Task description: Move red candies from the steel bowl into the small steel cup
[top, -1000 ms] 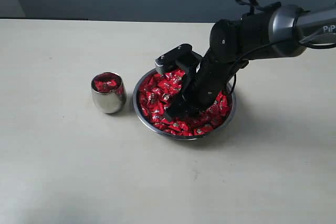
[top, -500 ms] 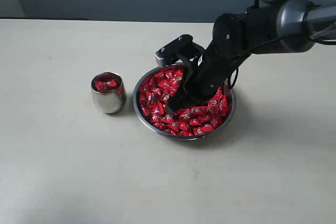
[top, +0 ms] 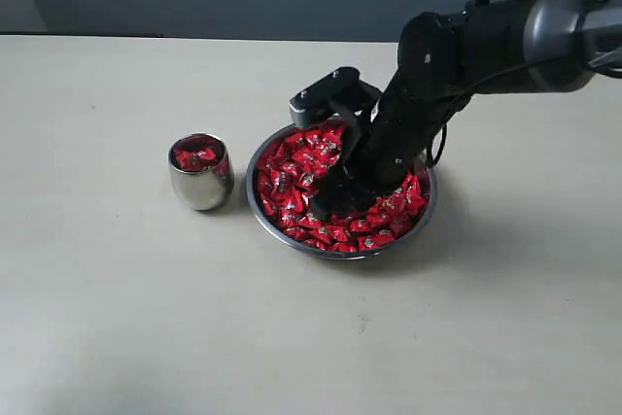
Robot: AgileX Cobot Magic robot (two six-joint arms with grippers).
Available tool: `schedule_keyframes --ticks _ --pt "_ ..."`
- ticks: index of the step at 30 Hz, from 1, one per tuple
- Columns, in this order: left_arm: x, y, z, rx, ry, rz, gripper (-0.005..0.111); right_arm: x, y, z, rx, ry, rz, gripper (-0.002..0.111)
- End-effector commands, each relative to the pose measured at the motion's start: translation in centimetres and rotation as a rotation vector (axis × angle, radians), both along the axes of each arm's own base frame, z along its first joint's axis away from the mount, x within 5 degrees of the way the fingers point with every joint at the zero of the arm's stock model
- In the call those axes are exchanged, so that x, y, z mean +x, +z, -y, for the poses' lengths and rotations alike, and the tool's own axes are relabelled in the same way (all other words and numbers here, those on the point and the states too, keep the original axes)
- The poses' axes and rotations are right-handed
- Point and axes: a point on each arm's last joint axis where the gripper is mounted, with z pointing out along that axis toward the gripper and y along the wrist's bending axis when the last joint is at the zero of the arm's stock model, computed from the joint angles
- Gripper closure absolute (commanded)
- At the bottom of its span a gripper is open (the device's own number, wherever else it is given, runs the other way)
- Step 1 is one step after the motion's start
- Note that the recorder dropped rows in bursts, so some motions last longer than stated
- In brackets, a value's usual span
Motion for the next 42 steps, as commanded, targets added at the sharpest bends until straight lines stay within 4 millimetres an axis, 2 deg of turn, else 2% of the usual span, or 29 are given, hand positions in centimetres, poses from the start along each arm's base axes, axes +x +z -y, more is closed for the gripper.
schedule_keyframes --ticks 1,7,9,11,12,16,25,28,31,37,42 --pt "0.0 0.4 0.0 0.002 -0.008 0.018 0.106 0.4 -2.1 -0.2 -0.019 -0.009 -0.017 0.061" --pt "0.0 0.4 0.0 0.002 -0.008 0.018 0.106 0.9 -3.8 -0.5 -0.016 -0.024 0.002 0.064" --pt "0.0 0.4 0.0 0.002 -0.008 0.018 0.106 1.0 -4.0 -0.5 -0.021 -0.020 0.005 0.078" --pt "0.0 0.4 0.0 0.002 -0.008 0.018 0.106 1.0 -4.0 -0.5 -0.017 -0.023 0.010 0.103" --pt "0.0 0.4 0.0 0.002 -0.008 0.018 0.106 1.1 -3.9 -0.5 -0.013 -0.031 0.014 0.108" --pt "0.0 0.4 0.0 0.002 -0.008 0.018 0.106 1.1 -2.6 -0.5 0.010 -0.034 0.040 0.108" --pt "0.0 0.4 0.0 0.002 -0.008 0.018 0.106 0.3 3.3 -0.2 0.131 -0.060 0.116 0.108" --pt "0.0 0.4 0.0 0.002 -0.008 0.018 0.106 0.0 4.6 -0.6 0.191 -0.065 0.141 0.108" --pt "0.0 0.4 0.0 0.002 -0.008 0.018 0.106 -0.4 5.4 -1.7 0.255 -0.035 0.175 0.108" --pt "0.0 0.4 0.0 0.002 -0.008 0.018 0.106 -1.1 7.0 -5.2 0.364 0.018 0.260 0.108" --pt "0.0 0.4 0.0 0.002 -0.008 0.018 0.106 -0.2 6.1 -8.3 0.369 0.062 0.245 0.108"
